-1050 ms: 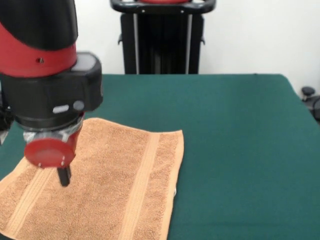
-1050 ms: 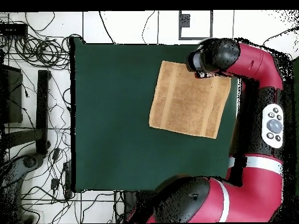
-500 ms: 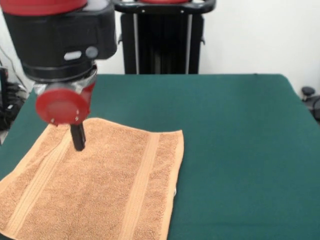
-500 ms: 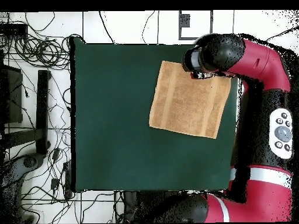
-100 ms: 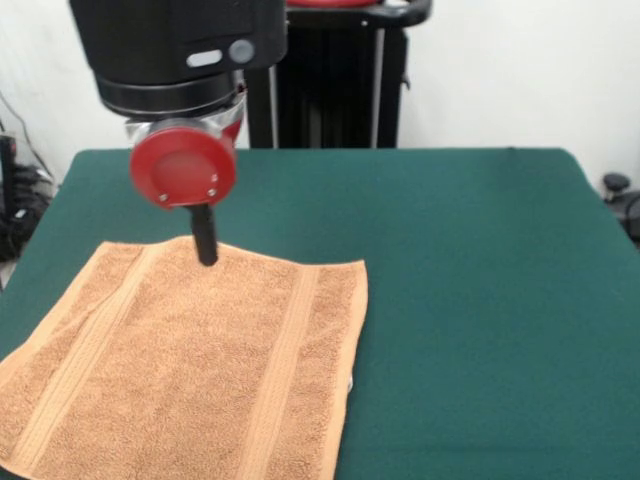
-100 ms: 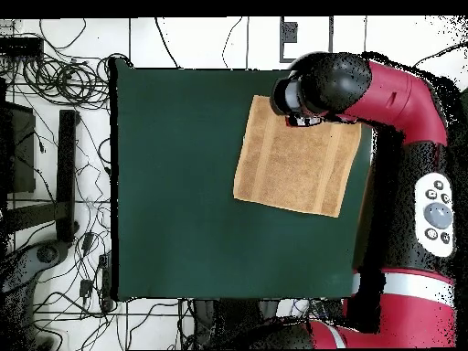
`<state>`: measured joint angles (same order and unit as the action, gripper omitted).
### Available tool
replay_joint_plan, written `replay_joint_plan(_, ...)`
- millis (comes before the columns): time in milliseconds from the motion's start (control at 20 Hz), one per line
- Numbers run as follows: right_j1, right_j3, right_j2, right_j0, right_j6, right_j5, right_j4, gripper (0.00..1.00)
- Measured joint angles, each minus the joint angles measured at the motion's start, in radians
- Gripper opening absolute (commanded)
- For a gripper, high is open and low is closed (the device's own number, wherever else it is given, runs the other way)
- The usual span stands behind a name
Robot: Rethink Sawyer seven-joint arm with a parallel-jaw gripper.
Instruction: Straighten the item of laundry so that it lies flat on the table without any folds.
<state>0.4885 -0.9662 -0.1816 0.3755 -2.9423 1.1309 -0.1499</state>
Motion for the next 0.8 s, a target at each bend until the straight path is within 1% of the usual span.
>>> replay_joint_plan(450,0.010,-0.051,0.000,0.003,0.000,0.000,0.000,0.00)
replay_joint_plan(800,0.007,-0.114,0.000,0.036,0.000,0.000,0.000,0.00)
